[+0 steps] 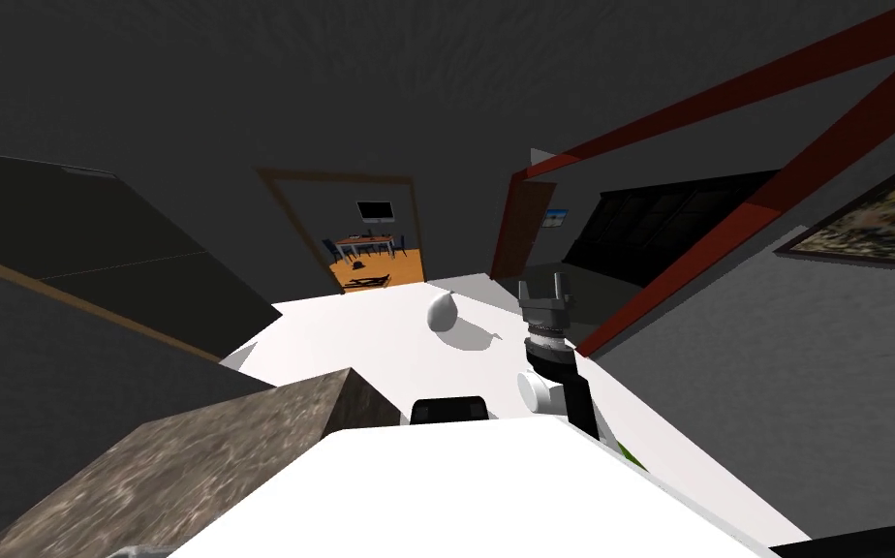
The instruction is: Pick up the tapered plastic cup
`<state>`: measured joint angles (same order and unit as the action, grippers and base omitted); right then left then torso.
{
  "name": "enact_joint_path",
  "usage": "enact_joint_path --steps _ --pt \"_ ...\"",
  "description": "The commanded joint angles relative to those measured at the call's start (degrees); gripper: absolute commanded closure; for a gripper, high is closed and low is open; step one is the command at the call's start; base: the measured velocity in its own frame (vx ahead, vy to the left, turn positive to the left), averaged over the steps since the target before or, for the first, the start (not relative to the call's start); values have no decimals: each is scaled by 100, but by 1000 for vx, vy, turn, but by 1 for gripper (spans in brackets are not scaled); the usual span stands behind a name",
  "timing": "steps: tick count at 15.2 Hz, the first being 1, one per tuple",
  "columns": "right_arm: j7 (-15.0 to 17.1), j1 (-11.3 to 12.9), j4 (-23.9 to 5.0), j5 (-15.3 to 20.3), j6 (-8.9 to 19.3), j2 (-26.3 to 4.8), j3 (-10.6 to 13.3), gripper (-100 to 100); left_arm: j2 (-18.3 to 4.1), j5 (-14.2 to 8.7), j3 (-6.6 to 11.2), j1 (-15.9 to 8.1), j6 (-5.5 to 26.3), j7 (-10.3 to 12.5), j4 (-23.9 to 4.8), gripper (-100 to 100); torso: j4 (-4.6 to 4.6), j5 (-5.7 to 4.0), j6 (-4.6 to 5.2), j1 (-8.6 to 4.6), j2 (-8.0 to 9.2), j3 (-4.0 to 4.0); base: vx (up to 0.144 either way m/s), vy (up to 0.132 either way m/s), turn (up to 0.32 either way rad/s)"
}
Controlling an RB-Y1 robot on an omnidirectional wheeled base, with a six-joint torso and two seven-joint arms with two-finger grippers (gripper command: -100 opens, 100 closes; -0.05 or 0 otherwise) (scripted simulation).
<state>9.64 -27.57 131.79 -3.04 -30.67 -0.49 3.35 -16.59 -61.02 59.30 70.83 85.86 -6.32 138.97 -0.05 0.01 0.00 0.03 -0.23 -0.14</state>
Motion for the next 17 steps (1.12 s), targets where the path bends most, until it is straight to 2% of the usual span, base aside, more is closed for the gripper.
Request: enact_joint_path --steps 1,2,5,6,7,8,12,13,15,16,17 --pt "0 0 0 0 0 0 0 0 0 0 0 0 0 0 0 -100 0 0 0 0 0 0 28 13 -16" --pt "0 0 0 0 0 0 0 0 -19 134 -130 -88 -88 -52 -204 -100 1 0 0 -2 5 3 0 -3 -45" --pt "0 1 0 0 0 1 0 0 -34 283 -275 -182 -209 -105 -408 -100 6 -2 0 -14 25 15 -20 -20 -46" --pt "0 1 0 0 0 1 1 0 -38 321 -311 -206 -240 -118 -459 -100 7 -2 0 -17 29 17 -26 -22 -40" --pt "0 1 0 0 0 1 1 0 -28 267 -259 -169 -179 -83 -363 -100 8 -3 -1 -18 32 18 -15 -11 -14" --pt "0 1 0 0 0 1 0 0 -26 279 -271 -175 -197 -93 -380 100 8 -3 -1 -16 31 18 -5 -4 1" --pt "0 1 0 0 0 0 0 0 -24 275 -273 -174 -194 -94 -379 100 6 -2 -1 -9 23 13 0 0 0" --pt "0 1 0 0 0 0 0 0 -19 134 -130 -88 -88 -52 -204 100 6 -2 -1 -8 23 14 9 8 56" --pt "0 0 0 0 0 0 0 0 -7 22 -22 -18 4 -13 -51 100 6 -6 -3 -7 19 12 26 25 68" --pt "0 0 0 0 0 0 0 0 -3 -15 15 6 34 1 0 100 6 -5 -1 -4 15 10 28 27 41" --pt "0 0 0 0 0 0 0 0 -24 52 -51 -42 -21 -21 -103 100 5 -5 0 -3 13 9 14 16 10"
